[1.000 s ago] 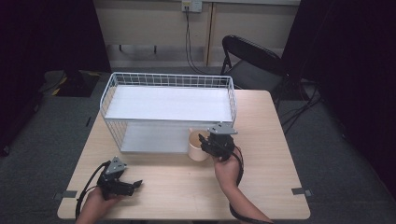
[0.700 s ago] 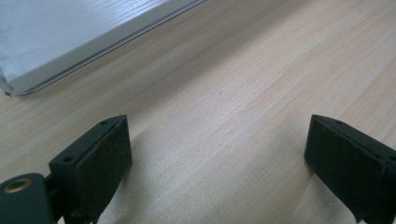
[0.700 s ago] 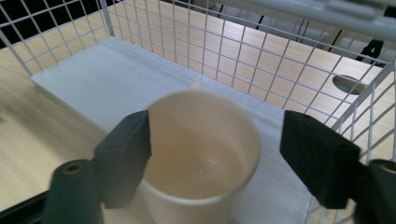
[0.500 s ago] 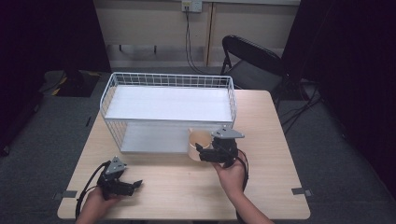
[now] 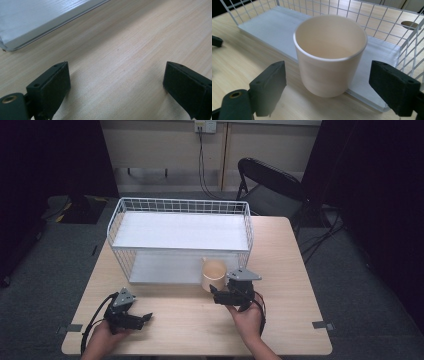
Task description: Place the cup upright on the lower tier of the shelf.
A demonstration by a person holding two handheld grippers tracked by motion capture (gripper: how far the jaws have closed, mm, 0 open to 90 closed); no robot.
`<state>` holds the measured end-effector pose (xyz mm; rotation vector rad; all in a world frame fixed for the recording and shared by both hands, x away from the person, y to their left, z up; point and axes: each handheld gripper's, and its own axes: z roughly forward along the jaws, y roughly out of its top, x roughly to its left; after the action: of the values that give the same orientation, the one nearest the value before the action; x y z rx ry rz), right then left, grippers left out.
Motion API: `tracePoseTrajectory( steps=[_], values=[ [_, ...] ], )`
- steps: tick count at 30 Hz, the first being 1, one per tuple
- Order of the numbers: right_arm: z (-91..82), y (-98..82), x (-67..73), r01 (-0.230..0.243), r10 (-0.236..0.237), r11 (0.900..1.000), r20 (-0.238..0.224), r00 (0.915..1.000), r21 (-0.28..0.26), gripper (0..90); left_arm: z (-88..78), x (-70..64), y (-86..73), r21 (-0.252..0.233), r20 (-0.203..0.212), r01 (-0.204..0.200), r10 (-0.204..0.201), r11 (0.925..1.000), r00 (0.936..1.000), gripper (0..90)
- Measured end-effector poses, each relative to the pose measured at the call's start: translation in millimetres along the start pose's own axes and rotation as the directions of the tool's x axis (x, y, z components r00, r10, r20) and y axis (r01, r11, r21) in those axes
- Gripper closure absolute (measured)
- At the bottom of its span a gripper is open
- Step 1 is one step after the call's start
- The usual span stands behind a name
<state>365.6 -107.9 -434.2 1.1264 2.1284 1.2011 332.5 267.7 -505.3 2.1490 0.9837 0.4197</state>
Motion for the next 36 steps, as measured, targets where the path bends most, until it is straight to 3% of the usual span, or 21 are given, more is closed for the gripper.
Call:
tracePoseTrajectory(
  steps=[10, 28, 31, 32, 33, 34, 36],
  values=[
    [15.3, -4.9, 2.9, 0.015, -0.016, 1.0, 0.055, 0.9983, 0.017, 13.7, 0.0, 0.0, 0.0, 0.0, 0.0, 0.0, 0.0, 1.0, 1.0, 7.0],
    [31.2, 0.4, 7.3, 0.02, -0.023, 0.999, 0.092, 0.9955, 0.04, 17.1, -0.1, 0.3, 0.1, 0.001, 0.0, -0.004, 0.004, 1.0, 1.0, 7.0],
    [32.3, 1.0, 7.3, 0.016, -0.02, 0.999, 0.11, 0.9938, 0.033, 24.1, 0.0, 0.1, 0.0, 0.0, 0.0, -0.001, 0.001, 1.0, 1.0, 7.0],
    [32.2, 1.5, 7.5, 0.026, -0.029, 0.999, 0.122, 0.9921, 0.025, 33.7, 0.0, 0.2, 0.1, 0.0, 0.0, -0.004, 0.004, 1.0, 1.0, 7.0],
    [32.2, 1.5, 7.5, 0.026, -0.029, 0.999, 0.122, 0.9921, 0.025, 33.7, 0.0, 0.1, 0.0, 0.0, 0.0, -0.001, 0.001, 1.0, 1.0, 7.0],
    [32.4, 2.6, 6.9, 0.038, -0.04, 0.999, 0.128, 0.9909, 0.015, 47.5, 0.0, 0.1, 0.0, 0.0, 0.0, -0.001, 0.001, 1.0, 1.0, 7.0],
    [32.6, 3.0, 6.5, 0.04, -0.042, 0.999, 0.128, 0.9909, 0.012, 51.3, 0.0, 0.0, 0.0, 0.0, 0.0, 0.0, 0.0, 1.0, 1.0, 7.0]
  ],
)
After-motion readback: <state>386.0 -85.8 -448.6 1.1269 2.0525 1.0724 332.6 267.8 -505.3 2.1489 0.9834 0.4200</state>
